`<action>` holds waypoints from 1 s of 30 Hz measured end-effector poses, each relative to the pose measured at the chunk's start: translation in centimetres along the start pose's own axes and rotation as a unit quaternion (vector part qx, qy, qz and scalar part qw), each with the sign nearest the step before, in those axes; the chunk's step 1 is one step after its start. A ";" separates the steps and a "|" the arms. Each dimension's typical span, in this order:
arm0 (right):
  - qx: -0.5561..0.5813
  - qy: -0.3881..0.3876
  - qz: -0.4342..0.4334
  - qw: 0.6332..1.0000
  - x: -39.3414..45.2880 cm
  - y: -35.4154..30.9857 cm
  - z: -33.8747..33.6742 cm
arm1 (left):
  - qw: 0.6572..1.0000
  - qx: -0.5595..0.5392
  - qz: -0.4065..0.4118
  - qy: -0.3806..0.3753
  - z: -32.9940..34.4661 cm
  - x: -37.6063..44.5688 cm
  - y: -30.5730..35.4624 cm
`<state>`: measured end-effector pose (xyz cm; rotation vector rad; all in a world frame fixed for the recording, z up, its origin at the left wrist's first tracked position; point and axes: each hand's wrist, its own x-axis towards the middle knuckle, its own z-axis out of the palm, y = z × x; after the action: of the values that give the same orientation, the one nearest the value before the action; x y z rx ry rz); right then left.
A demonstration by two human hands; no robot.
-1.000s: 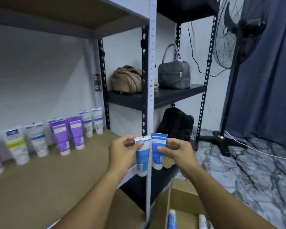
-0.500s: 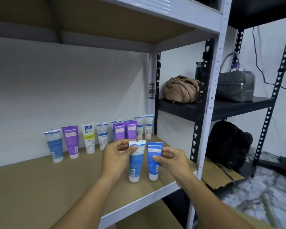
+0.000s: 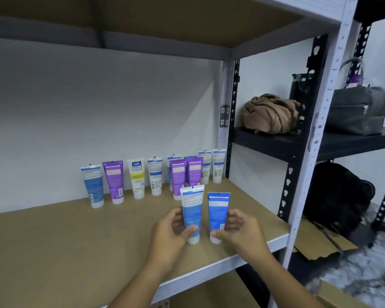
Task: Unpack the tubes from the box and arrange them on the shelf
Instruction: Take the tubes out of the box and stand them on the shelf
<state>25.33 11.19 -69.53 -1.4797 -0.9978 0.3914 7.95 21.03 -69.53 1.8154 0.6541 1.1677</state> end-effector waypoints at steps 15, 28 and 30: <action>-0.002 -0.056 -0.059 0.997 5.7 0.7 10.6 | 0.997 0.048 0.016 0.062 -6.2 4.3 -4.0; -0.027 -0.053 -0.097 0.994 11.9 1.8 17.8 | 0.988 0.097 0.006 0.119 -9.4 10.3 -9.0; -0.047 -0.048 -0.101 0.993 12.3 1.9 18.3 | 0.989 0.094 -0.002 0.118 -9.6 10.8 -9.2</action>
<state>19.38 32.44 -71.08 -1.4381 -1.2458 0.2734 4.03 37.63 -70.72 1.8439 0.9306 1.3689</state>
